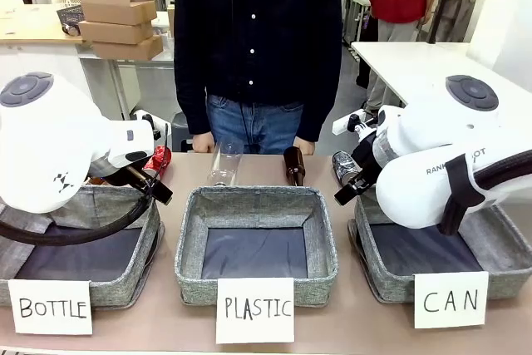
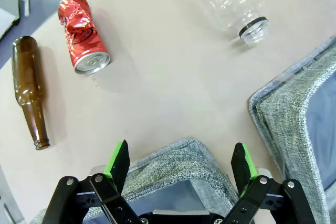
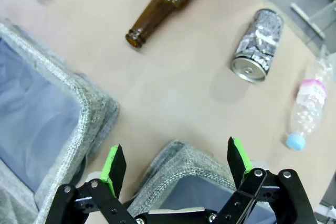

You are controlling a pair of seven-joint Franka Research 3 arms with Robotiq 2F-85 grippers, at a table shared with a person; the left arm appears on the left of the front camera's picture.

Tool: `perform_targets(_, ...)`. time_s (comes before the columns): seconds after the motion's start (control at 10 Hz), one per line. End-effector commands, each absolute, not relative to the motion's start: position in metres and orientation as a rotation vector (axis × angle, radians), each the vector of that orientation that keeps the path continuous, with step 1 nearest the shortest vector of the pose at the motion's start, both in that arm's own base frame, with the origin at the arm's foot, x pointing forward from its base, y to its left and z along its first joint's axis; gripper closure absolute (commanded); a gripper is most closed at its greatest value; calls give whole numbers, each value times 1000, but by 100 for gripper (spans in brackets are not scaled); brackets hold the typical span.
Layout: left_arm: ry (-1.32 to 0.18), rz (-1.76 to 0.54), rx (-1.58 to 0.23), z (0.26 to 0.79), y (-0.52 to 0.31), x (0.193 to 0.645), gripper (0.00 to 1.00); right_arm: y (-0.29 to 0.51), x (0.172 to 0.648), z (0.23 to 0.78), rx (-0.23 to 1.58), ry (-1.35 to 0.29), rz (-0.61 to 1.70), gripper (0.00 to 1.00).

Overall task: Sort the can waste into the basket.
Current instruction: Pick up the can waste from the table and place it in the right Fabric basket.

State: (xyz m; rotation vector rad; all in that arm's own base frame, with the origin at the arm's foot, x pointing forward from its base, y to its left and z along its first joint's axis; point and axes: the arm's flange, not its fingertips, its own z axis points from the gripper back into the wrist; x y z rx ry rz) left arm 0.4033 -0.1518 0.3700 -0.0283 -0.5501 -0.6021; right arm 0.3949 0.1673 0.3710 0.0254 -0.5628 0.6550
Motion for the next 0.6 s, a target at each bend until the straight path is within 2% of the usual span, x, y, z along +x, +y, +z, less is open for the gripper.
perform_targets(0.0,-550,-602,-28,370,-152,403,0,167,395,371,26,-563,655,0)
perform_targets(0.1,-550,-602,-28,370,-152,403,0,167,395,371,25,-563,655,0)
perform_targets(0.2,-614,-608,-64,418,-155,379,0,164,384,418,50,-631,580,0)
perform_targets(0.3,-585,-558,-51,470,-160,328,0,158,355,466,72,-647,517,0)
perform_targets(0.4,-641,-597,-33,491,-158,284,0,151,322,490,93,-639,547,0)
perform_targets(0.5,-696,-678,-32,490,-154,259,0,146,298,492,72,-644,548,0)
